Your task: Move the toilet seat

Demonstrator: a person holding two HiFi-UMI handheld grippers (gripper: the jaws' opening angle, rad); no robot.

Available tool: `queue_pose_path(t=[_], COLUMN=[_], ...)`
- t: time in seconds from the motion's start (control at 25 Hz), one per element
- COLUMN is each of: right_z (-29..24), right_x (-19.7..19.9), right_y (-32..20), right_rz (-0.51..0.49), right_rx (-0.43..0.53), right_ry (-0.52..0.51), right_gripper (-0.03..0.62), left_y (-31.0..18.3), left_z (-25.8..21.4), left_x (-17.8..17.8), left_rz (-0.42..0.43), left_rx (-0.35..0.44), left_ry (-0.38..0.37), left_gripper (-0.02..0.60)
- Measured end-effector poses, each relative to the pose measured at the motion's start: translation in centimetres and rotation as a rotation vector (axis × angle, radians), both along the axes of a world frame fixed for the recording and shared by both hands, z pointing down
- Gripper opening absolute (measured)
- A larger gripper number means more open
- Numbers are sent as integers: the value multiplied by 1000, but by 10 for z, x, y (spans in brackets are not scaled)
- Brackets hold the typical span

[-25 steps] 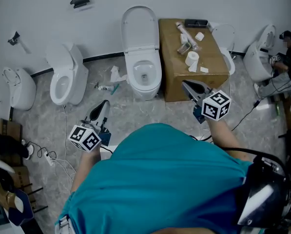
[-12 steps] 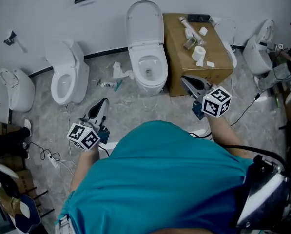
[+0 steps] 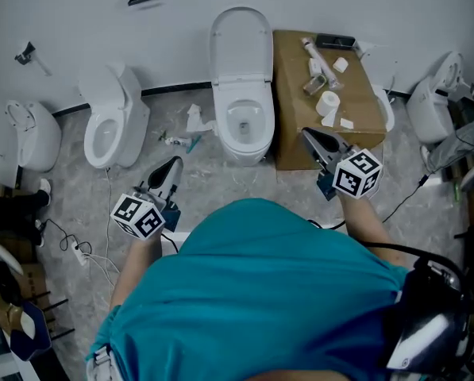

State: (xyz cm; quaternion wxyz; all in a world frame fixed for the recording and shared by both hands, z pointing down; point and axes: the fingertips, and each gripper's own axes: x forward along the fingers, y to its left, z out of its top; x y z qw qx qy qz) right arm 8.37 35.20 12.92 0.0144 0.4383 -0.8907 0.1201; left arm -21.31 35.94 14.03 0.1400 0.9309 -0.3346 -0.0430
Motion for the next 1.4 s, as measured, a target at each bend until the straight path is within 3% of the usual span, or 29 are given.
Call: queue_pose_path(t=[0.4,0.64,0.96,1.2,1.4], right_z=[-3,17,48,49,30], right_x=[136,173,153,109,46], right_y=[-67,-101,-144,-217,-289], right_rz=[-106,-135,-118,-17,28], right_rx=[-3,-34,-84,-82,-74], right_ry=[-26,-57,-70,-44,-53], right_gripper=[-2,-2,-2,-2,-2], left_y=[-48,-74,-131,-226,-310], left_z=[-17,-9,16,35,28], left_x=[155,204,188,137,84], left_rz=[-51,-41,-1,92,170], left_rx=[-2,-51,-92,-89,-81], left_ry=[9,-37,-36,5,-18], left_gripper=[3,3,3,3,3])
